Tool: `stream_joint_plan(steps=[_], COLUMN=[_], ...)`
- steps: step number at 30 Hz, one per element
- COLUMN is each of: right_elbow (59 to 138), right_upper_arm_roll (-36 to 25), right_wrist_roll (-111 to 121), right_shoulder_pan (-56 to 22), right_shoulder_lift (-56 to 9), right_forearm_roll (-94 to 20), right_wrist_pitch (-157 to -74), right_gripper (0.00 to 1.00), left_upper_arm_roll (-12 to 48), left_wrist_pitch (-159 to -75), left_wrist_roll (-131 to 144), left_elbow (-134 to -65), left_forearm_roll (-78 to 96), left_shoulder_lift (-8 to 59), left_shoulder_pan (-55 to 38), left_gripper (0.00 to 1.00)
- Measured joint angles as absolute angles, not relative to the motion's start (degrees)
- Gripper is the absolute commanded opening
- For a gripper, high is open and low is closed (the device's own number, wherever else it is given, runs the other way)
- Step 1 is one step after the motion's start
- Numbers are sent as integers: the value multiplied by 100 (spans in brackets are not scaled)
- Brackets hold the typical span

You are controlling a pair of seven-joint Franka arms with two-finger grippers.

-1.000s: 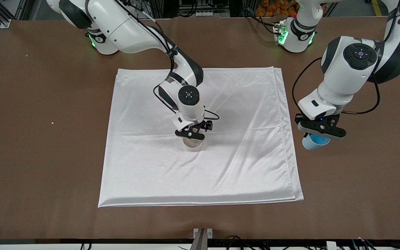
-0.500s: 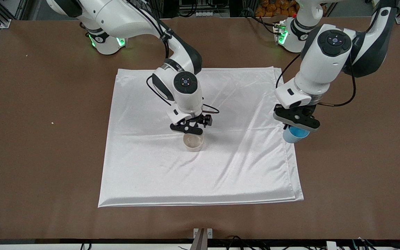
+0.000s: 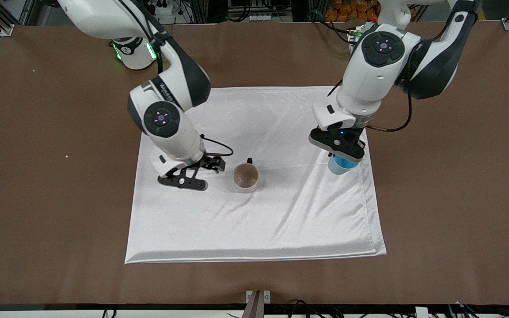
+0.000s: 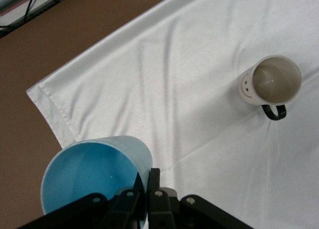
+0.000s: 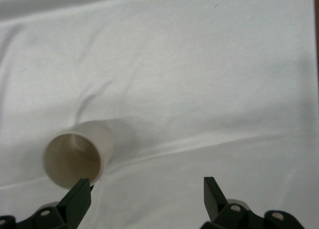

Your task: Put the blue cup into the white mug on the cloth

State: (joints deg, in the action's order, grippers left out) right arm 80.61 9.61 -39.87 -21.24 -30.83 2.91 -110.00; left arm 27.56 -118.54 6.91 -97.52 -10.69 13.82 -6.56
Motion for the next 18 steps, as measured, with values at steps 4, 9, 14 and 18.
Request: stream_joint_plan(steps=[4,9,14,18], right_elbow=[8063,8065,8065,8070], right_upper_arm_roll=[953,944,931,921], right_wrist_roll=[-3559,-2921,-2263,-1620], right_shoulder_pan=[-1677,-1084,-514,-26], right_shoulder_lift=[-3063,-3061,-3050,-3048], right_forearm_roll=[288,287,287,287], right_wrist_pitch=[-10918,-10892,-10698,-10618], right_gripper=[100,100,100,100], left_upper_arm_roll=[2752,2679,2195,1563], left_wrist_pitch=[-11749,-11656,-11649,-11646], left_wrist_roll=[706,773,799,800], left_elbow=[-9453,-8932,-8484,-8211], left_forearm_roll=[-1069,-1069,-1069,-1069], left_shoulder_lift=[1672,2148,2543,2773], left_shoulder_pan=[-983,-1494,-2200,-2923], left_gripper=[0,0,0,0])
